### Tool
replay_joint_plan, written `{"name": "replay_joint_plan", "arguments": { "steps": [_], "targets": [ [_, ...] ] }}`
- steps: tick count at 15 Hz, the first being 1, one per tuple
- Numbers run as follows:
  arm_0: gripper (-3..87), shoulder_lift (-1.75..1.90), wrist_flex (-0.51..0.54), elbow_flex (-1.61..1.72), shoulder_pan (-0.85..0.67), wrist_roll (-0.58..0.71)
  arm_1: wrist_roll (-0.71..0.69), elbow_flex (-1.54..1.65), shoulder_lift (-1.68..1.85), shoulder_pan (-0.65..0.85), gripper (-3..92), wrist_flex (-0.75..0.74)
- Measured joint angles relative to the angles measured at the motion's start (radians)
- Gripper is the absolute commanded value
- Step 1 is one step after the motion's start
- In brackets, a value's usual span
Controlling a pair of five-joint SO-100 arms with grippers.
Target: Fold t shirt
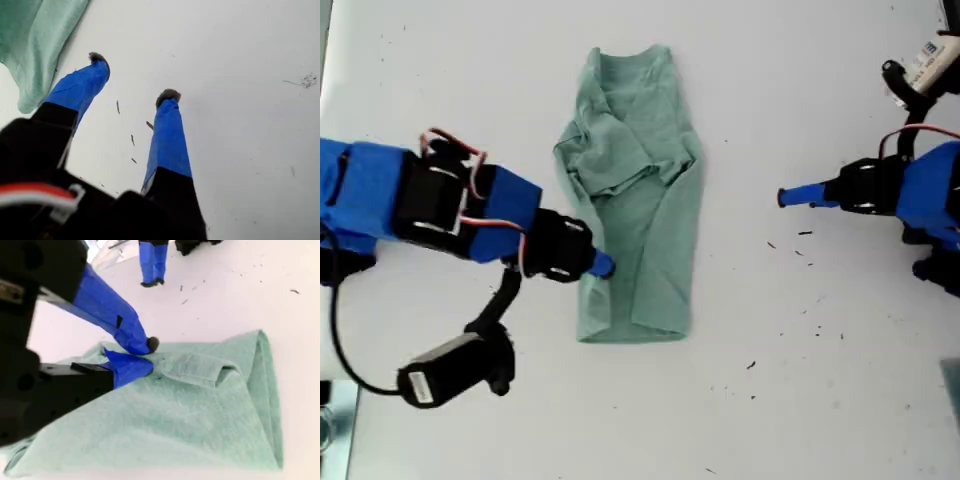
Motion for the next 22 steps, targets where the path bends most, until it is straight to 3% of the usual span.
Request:
{"name": "replay_joint_plan", "arguments": {
  "steps": [2,4,7,8,10,12,14,15,16,17,20,22],
  "targets": [
    [22.2,-0.307,0.026,-0.278,0.000,0.078,0.003,0.000,0.000,0.000,21.8,0.000],
    [25.8,-0.449,0.118,-0.420,0.000,0.080,0.006,0.000,0.000,0.000,21.8,0.000],
    [24.3,-0.156,0.344,-0.348,-0.003,0.064,0.002,0.000,0.000,0.002,21.8,0.000],
    [21.8,0.034,0.359,-0.209,-0.018,0.041,-0.021,0.000,0.000,0.000,21.8,0.000],
    [13.7,0.499,0.232,0.279,-0.091,-0.026,-0.032,0.000,0.000,-0.014,19.1,0.000],
    [1.3,1.046,0.135,0.890,-0.153,-0.115,-0.058,0.000,0.005,-0.012,2.3,0.018],
    [-0.1,1.439,0.087,1.344,-0.120,-0.232,-0.046,0.000,0.005,-0.046,2.3,0.031],
    [1.6,1.488,0.069,1.408,-0.103,-0.270,-0.015,0.000,0.005,-0.048,2.3,0.031],
    [15.2,1.477,0.064,1.422,-0.087,-0.278,0.008,-0.002,0.005,-0.046,2.8,0.031],
    [21.1,1.419,0.066,1.387,-0.084,-0.279,0.034,-0.005,0.005,-0.071,17.0,0.029],
    [23.6,1.062,0.199,0.950,-0.017,-0.265,0.167,-0.308,-0.209,-0.238,28.4,-0.023],
    [24.4,0.724,0.330,0.534,0.012,-0.207,0.190,-0.736,-0.667,-0.365,29.3,-0.032]
  ]
}}
